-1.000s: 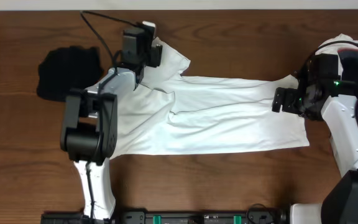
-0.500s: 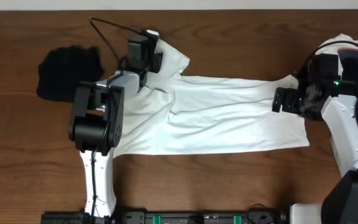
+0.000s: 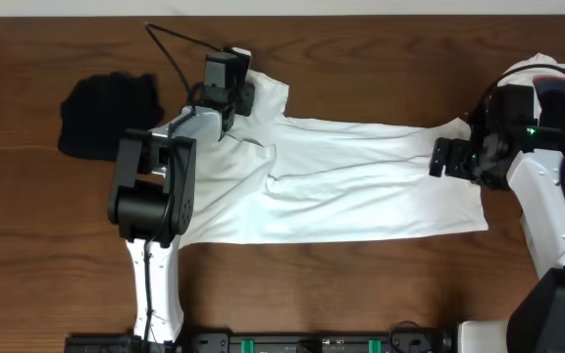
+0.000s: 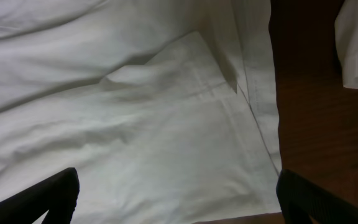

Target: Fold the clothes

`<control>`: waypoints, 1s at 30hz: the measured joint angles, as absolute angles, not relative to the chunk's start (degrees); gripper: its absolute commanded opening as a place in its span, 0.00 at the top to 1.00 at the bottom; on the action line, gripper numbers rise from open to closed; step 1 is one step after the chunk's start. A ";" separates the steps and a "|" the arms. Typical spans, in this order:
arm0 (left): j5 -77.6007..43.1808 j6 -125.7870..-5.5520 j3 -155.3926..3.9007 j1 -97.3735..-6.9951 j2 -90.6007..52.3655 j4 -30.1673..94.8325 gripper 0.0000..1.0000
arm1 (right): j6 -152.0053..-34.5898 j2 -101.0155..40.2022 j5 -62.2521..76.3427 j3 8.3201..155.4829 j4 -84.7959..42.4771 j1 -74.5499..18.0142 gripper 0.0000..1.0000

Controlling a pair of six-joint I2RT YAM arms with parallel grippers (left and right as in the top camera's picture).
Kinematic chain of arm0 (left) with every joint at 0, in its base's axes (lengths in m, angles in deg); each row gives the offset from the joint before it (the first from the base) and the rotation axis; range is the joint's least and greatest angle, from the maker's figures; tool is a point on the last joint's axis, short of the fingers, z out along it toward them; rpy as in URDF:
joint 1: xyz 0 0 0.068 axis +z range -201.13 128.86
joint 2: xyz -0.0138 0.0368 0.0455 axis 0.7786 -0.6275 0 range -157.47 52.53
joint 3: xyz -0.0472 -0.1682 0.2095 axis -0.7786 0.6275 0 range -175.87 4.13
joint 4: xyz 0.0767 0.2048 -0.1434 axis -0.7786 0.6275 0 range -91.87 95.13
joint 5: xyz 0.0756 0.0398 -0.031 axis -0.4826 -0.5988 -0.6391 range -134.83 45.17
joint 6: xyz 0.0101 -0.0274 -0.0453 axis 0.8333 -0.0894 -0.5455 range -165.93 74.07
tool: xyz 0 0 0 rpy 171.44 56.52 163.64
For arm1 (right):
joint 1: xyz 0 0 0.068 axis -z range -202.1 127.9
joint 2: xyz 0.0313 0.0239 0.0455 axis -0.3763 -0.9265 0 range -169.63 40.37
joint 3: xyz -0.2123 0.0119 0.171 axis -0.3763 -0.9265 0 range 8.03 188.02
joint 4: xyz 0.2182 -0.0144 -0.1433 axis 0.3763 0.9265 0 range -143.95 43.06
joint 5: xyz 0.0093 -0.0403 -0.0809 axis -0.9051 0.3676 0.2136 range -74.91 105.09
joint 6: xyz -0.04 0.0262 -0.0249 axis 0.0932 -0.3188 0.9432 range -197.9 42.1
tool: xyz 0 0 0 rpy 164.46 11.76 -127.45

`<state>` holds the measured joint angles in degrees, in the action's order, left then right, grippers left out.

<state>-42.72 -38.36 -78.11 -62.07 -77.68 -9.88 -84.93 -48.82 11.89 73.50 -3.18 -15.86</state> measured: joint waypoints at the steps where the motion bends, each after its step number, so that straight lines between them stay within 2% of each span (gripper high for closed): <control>1: -42.85 -38.58 -78.11 -62.07 -77.53 -9.62 0.94 | -84.93 -48.82 11.89 73.50 -3.16 -15.86 0.01; 16: -43.61 -39.69 -78.06 -62.07 -77.20 -8.77 0.94 | -79.75 -48.82 18.88 73.43 -2.53 -15.86 0.01; 26: -43.77 -39.71 -78.04 -62.07 -77.09 -8.57 0.94 | -79.57 -48.82 14.31 73.08 -16.47 -15.86 0.01; 30: -43.77 -39.71 -78.04 -62.07 -77.09 -8.59 0.94 | -81.10 -48.84 11.76 72.99 -23.79 -15.86 0.07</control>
